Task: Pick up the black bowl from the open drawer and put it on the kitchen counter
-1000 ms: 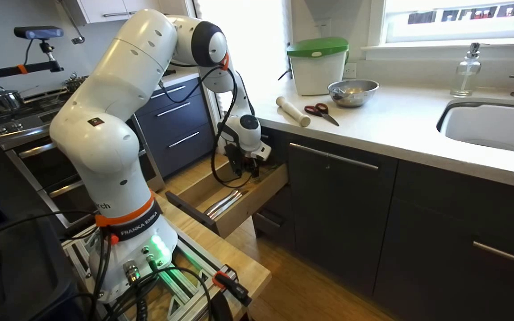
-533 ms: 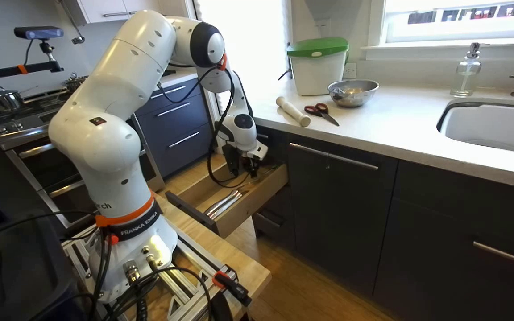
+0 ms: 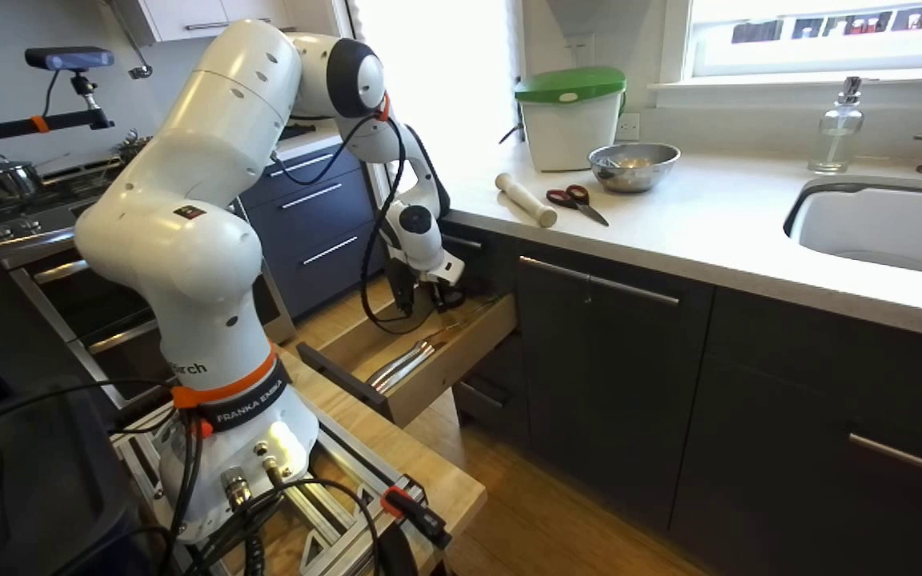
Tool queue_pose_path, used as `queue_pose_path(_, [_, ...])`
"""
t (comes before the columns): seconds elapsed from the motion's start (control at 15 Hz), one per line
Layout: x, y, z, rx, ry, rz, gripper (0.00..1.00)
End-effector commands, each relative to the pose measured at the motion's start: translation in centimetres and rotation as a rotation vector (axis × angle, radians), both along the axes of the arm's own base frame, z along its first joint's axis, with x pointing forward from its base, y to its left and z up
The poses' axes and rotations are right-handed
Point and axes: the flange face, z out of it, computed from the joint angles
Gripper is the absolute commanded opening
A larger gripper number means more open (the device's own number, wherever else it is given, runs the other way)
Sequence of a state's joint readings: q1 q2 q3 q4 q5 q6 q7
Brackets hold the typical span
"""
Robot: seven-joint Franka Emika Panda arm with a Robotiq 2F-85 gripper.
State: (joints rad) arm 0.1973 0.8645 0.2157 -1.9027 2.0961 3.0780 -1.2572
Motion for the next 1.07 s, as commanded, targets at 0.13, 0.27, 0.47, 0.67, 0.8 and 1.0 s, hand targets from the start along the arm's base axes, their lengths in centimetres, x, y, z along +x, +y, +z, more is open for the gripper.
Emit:
queue_pose_path(0.13, [1.0,0.2,-1.2,0.004,-0.117,-0.132,0.61])
queue_pose_path(0.27, [0.4,-0.2,-1.8,0.017,-0.150,-0.175,0.65])
queue_pose_path(0.47, [1.5,-2.3,-2.1,0.044,-0.160,-0.197,0.68])
queue_pose_path(0.67, [1.5,-3.3,-2.8,0.058,-0.166,-0.210,0.69])
queue_pose_path(0.8, [1.2,-3.2,-3.3,0.056,-0.162,-0.198,0.69])
queue_pose_path(1.0, [0.6,-2.9,-4.1,0.041,-0.152,-0.176,0.68])
